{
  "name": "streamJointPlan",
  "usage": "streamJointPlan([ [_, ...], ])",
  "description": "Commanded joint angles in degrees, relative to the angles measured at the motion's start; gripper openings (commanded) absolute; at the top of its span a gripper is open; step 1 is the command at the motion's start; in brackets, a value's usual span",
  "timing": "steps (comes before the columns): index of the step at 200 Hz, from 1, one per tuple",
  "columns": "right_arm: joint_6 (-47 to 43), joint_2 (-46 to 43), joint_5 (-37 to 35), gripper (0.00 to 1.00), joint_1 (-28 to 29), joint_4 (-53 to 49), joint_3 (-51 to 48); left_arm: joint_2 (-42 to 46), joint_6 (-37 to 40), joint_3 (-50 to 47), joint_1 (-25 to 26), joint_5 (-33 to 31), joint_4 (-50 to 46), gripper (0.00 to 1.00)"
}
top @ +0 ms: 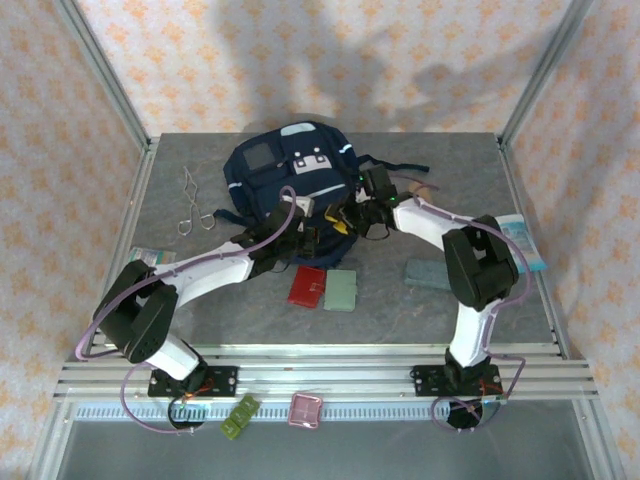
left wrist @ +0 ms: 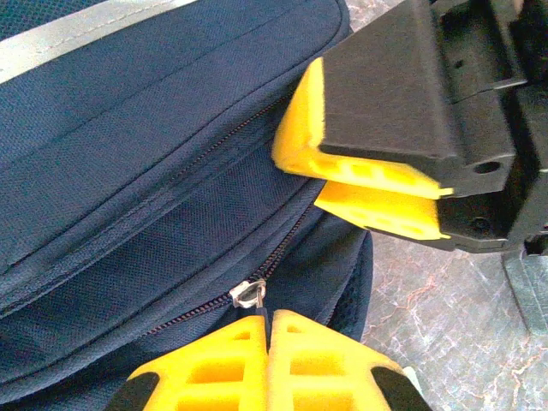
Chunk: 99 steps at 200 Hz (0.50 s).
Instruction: Pack books, pencil case, and school supplies into a backpack
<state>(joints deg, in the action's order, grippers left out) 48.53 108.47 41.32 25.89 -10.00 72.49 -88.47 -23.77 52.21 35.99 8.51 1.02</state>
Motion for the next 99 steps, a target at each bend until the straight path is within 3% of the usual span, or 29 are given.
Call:
streamJointPlan([
  [1, 1.1, 2.5, -1.2, 0.23, 0.5, 1.3, 1.9, -2.1, 0.2, -0.2, 0.9, 1.5, 2.4, 0.0],
  [13, 1.8, 3.1, -1.2, 0.1, 0.5, 2.1, 1.9, -3.2, 0.1, 0.0, 0.9, 0.6, 1.7, 0.0],
  [29, 2.5, 2.9, -0.9, 0.0, 0.5, 3.1, 1.3, -4.5, 0.1, -0.3, 0.9, -0.2, 1.6, 0.0],
  [39, 2.6, 2.5, -0.9, 0.0, 0.5, 3.4, 1.0, -5.1, -0.1, -0.4, 0.9, -0.3, 1.8, 0.0],
  [63, 2.8, 1.6, -0.6, 0.0, 0.5, 3.5, 0.7, -6.0, -0.5, -0.3, 0.9, -0.7, 1.8, 0.24],
  [99, 2.9, 1.1, -0.2, 0.0, 0.5, 3.8, 0.6, -7.3, -0.4, 0.5, 0.8, -0.7, 1.7, 0.37],
])
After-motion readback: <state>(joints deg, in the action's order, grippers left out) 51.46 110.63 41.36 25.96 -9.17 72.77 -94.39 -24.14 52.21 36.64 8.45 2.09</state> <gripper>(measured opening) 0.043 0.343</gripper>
